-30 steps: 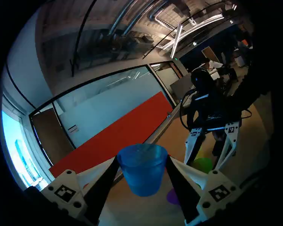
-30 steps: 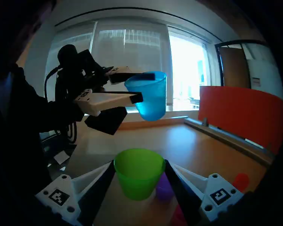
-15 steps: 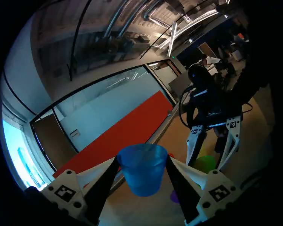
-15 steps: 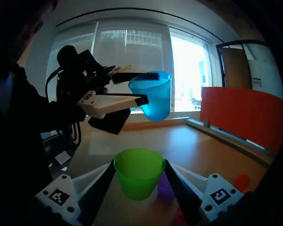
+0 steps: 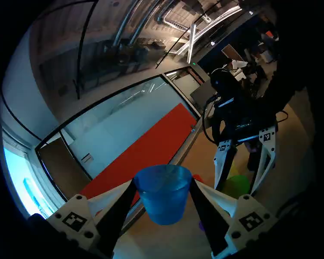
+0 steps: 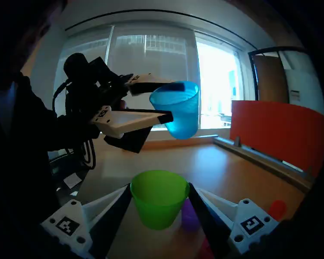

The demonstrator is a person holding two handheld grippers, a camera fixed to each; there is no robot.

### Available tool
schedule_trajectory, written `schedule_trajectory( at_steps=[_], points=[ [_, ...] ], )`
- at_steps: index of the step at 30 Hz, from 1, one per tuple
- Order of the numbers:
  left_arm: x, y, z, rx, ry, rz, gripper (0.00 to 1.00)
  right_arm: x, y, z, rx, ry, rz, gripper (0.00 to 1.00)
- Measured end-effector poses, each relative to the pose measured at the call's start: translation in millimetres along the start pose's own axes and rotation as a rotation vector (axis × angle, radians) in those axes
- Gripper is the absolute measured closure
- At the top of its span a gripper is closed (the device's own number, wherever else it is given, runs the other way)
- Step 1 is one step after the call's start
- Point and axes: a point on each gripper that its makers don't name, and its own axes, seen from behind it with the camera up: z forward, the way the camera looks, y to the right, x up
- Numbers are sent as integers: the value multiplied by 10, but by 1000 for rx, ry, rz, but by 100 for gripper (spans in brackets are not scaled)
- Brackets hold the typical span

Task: Pour water

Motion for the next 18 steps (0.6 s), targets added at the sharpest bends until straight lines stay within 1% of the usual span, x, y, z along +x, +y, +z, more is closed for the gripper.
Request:
schedule_trajectory(
  at_steps=[9,18],
  points=[
    [1,15,-12,2,-7,27,14,8,-13,-1,5,4,-2,5],
    [12,43,9,-2,-8,59,14,19,-29,1,7,5,-6,5]
  ],
)
